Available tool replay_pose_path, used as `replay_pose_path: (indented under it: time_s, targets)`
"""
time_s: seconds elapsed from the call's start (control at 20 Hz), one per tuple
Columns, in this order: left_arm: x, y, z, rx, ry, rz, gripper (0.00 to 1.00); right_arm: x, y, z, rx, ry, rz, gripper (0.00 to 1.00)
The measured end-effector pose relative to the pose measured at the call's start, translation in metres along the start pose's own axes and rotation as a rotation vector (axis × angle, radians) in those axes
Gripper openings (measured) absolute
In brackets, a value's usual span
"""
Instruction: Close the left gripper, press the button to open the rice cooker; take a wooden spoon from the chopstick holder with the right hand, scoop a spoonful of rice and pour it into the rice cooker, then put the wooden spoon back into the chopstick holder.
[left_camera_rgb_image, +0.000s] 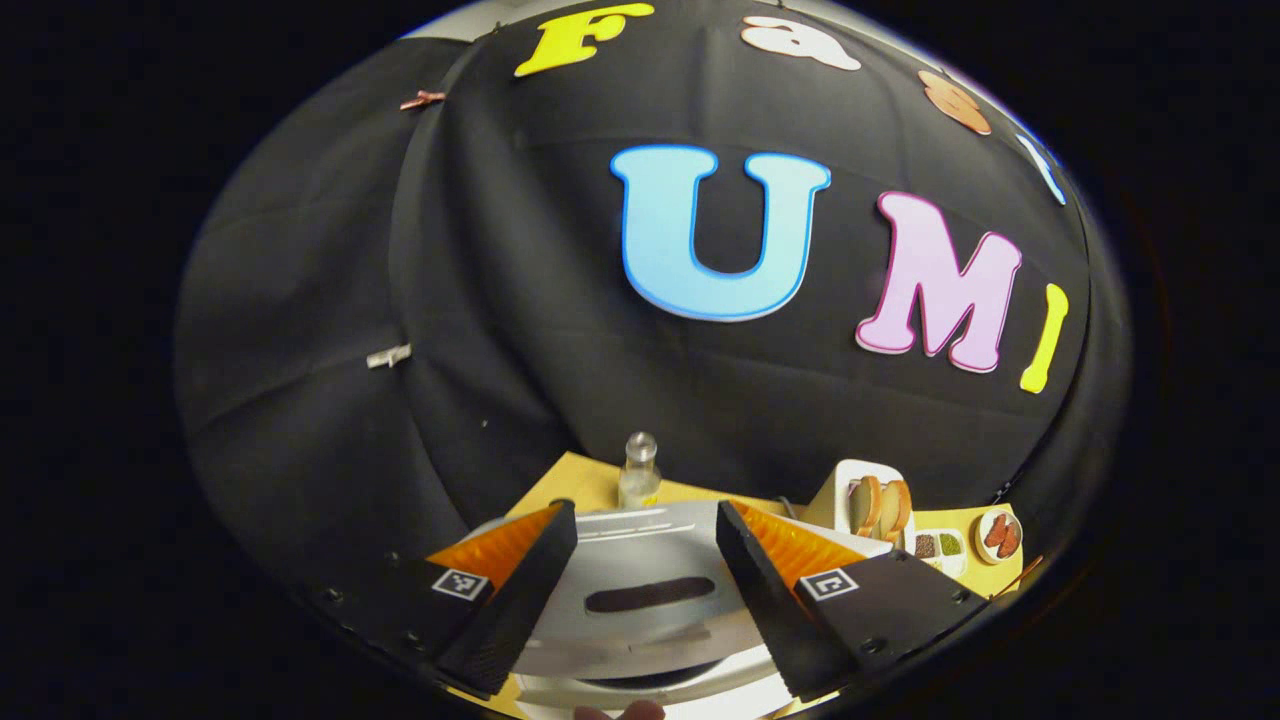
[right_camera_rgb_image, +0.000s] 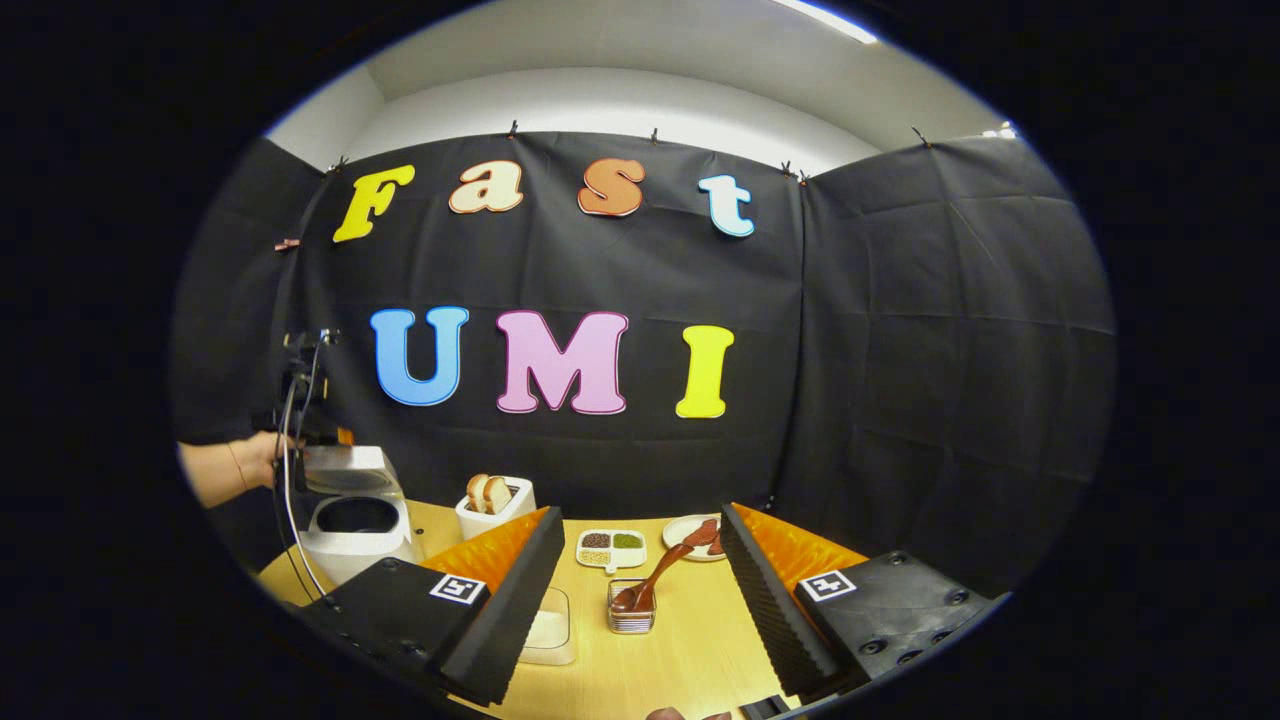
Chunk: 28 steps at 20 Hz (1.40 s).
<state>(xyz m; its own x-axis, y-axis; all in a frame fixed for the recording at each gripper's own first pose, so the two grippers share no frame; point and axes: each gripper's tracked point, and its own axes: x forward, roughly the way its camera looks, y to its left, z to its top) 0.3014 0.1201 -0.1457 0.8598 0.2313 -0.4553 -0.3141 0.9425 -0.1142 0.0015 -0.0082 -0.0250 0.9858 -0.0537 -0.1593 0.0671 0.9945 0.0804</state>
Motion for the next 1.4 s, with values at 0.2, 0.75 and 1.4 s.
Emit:
replay_pose_path:
  time_s: [0.2,0.75,1.4]
  targets:
    - [-0.014,-0.002,-0.055,0.021,-0.011,0.029,0.99,-0.008,-0.006,-0.004,0.003,0.007,0.009,0.98]
    - [-0.028,-0.012,-0.114,0.061,0.032,0.039,0.99,-0.014,-0.011,-0.021,0.009,0.047,0.017,0.98]
    - [-0.027,-0.014,-0.136,0.055,0.03,0.028,1.0,-0.021,-0.015,-0.025,0.011,0.055,0.013,0.98]
